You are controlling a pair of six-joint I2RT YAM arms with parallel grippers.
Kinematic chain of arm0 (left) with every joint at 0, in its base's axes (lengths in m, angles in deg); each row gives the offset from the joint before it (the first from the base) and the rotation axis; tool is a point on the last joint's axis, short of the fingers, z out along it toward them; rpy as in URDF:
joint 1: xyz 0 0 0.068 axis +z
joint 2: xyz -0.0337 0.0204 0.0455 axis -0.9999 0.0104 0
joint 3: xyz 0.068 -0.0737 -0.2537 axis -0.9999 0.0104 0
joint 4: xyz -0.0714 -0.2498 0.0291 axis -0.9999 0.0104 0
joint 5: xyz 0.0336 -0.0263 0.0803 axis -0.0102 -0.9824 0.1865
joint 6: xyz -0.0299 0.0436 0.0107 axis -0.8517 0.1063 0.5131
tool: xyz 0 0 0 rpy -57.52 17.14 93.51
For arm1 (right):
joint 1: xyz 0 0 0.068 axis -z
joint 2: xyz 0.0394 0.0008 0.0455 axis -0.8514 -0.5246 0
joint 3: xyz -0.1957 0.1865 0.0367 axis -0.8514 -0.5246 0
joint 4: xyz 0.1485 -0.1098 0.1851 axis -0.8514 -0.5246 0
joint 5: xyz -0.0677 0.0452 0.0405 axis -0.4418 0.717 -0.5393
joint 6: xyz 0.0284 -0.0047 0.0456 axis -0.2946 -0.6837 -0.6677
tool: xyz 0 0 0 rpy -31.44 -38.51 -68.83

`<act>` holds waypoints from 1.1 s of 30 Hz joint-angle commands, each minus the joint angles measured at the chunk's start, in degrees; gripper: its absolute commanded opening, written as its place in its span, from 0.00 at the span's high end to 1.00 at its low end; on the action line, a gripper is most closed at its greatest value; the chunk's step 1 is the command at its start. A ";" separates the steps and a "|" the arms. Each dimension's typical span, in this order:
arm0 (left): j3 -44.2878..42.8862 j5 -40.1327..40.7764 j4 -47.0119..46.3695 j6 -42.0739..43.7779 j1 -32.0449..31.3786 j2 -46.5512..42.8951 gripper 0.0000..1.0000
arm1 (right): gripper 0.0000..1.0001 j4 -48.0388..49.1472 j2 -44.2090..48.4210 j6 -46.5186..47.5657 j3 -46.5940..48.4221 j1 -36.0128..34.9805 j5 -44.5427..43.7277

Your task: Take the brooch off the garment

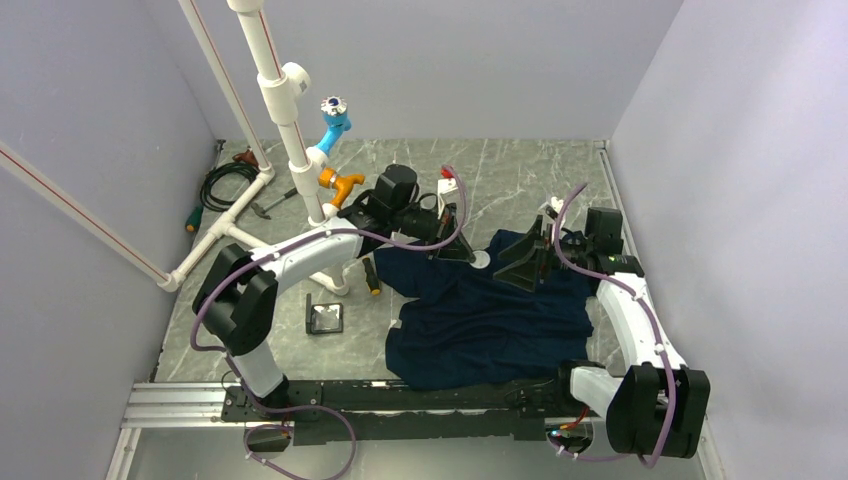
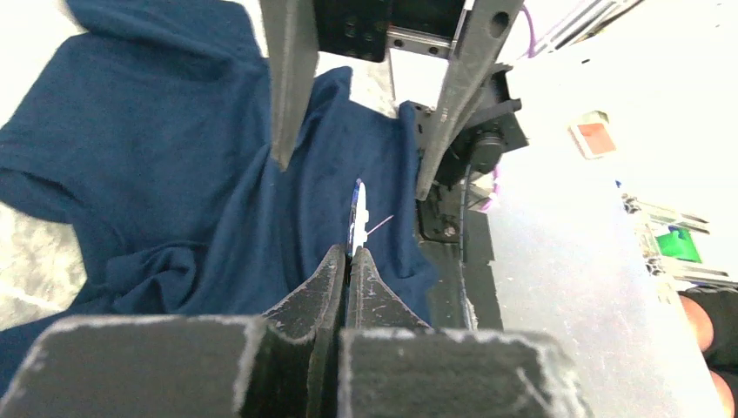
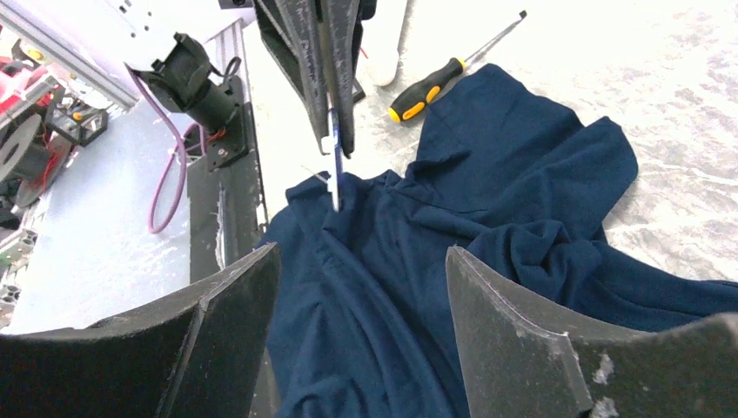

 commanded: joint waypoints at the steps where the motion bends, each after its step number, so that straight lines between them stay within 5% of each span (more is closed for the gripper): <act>1: 1.77 -7.33 -12.02 -8.86 -0.20 -2.26 1.00 | 0.28 7.17 1.70 -7.70 -0.22 0.24 1.81; 21: 3.59 -8.19 -19.15 -15.27 -0.57 -0.05 1.00 | 0.34 14.34 2.39 -17.19 -0.91 -3.55 1.76; 33: 3.38 -7.46 -18.31 -14.61 -0.58 0.62 1.00 | 0.53 19.56 2.44 -21.13 -2.25 -4.77 1.19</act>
